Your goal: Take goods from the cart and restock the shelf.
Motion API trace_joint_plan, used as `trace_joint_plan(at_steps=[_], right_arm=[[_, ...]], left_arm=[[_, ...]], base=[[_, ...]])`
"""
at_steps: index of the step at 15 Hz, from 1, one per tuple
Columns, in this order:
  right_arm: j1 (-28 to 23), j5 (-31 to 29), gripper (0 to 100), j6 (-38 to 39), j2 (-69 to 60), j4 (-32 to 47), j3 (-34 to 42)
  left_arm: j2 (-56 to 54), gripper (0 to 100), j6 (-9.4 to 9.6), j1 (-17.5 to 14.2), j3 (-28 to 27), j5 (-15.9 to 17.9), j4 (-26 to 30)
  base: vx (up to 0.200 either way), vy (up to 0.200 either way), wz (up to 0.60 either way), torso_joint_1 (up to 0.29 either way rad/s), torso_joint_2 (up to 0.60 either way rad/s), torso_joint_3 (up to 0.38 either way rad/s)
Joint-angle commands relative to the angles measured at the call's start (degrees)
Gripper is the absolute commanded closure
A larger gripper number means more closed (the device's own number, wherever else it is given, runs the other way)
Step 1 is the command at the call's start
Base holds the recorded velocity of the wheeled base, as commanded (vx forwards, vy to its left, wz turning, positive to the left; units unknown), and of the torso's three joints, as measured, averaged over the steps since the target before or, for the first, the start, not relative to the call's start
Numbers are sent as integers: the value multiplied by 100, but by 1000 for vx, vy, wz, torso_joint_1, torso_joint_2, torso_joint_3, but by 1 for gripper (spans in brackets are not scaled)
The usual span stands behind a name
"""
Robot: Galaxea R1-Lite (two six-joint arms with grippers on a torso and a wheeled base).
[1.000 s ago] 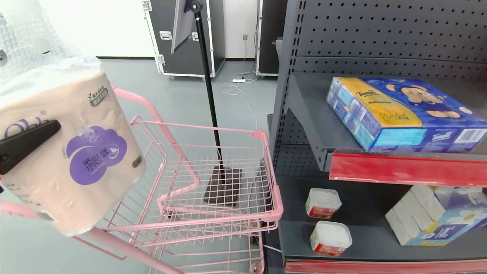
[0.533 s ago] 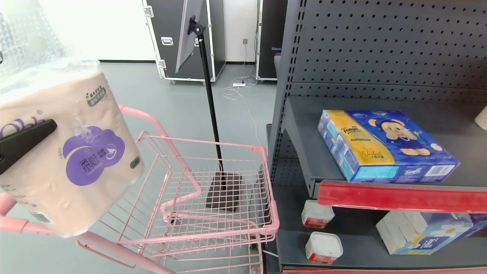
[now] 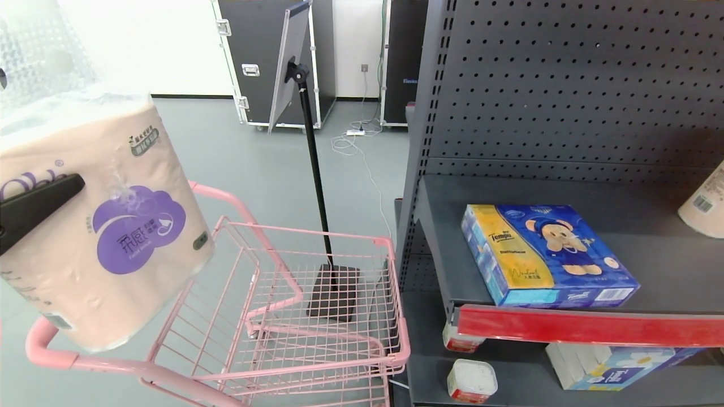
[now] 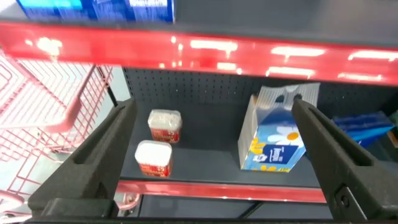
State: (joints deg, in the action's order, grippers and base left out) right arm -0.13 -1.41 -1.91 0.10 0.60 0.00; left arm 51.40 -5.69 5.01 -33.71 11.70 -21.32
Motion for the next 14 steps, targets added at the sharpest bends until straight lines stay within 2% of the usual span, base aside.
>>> trace_joint_plan(at_steps=[1, 12, 13, 14], right_arm=[[-4, 1, 0, -2, -1, 2, 0], [5, 1, 0, -2, -1, 2, 0], [-4, 1, 0, -2, -1, 2, 0], [5, 1, 0, -2, -1, 2, 0]], left_arm=[[28, 100, -2, 0, -4, 7, -4], [90, 100, 24, -9, -13, 16, -4], [134, 100, 112, -26, -31, 7, -4], [178, 100, 341, -62, -57, -19, -4]], base=[[0, 0, 0, 168, -417, -256], [0, 0, 0, 155, -372, -219], [0, 0, 0, 163, -364, -207], [0, 0, 0, 163, -378, -217]])
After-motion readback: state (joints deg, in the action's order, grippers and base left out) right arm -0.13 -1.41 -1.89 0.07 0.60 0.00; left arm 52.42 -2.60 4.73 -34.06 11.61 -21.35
